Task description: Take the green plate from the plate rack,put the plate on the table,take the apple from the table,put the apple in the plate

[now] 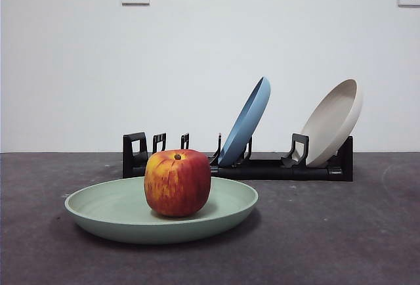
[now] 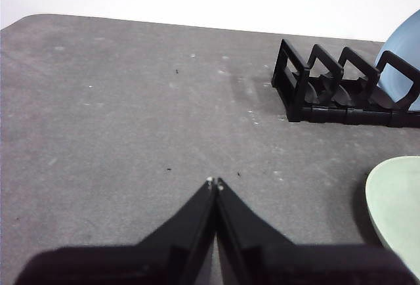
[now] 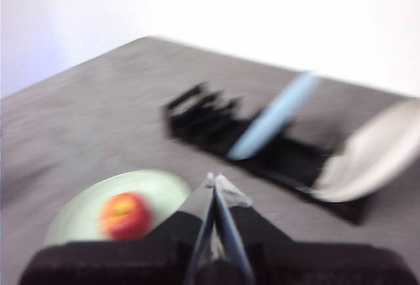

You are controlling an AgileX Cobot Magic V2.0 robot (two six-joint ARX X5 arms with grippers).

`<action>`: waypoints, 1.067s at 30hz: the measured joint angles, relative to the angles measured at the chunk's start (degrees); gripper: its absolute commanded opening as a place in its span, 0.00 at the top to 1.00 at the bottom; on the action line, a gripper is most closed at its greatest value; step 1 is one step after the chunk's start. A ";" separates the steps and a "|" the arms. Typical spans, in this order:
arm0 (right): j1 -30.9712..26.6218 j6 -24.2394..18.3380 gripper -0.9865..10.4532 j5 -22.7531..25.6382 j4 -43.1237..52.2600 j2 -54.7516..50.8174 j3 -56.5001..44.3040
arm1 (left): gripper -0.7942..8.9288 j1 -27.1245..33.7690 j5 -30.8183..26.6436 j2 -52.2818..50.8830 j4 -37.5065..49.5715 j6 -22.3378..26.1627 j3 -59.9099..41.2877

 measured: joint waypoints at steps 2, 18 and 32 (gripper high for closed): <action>-3.91 -0.22 0.91 0.00 4.37 -2.51 -5.29 | 0.92 0.00 0.00 0.00 0.00 0.00 0.00; -10.40 0.85 0.91 0.44 23.67 -22.82 -35.32 | 0.92 0.00 0.00 0.00 0.00 0.00 0.00; -10.40 5.92 0.91 0.46 22.67 -29.05 -43.34 | 0.92 0.00 0.02 0.00 0.00 0.00 0.00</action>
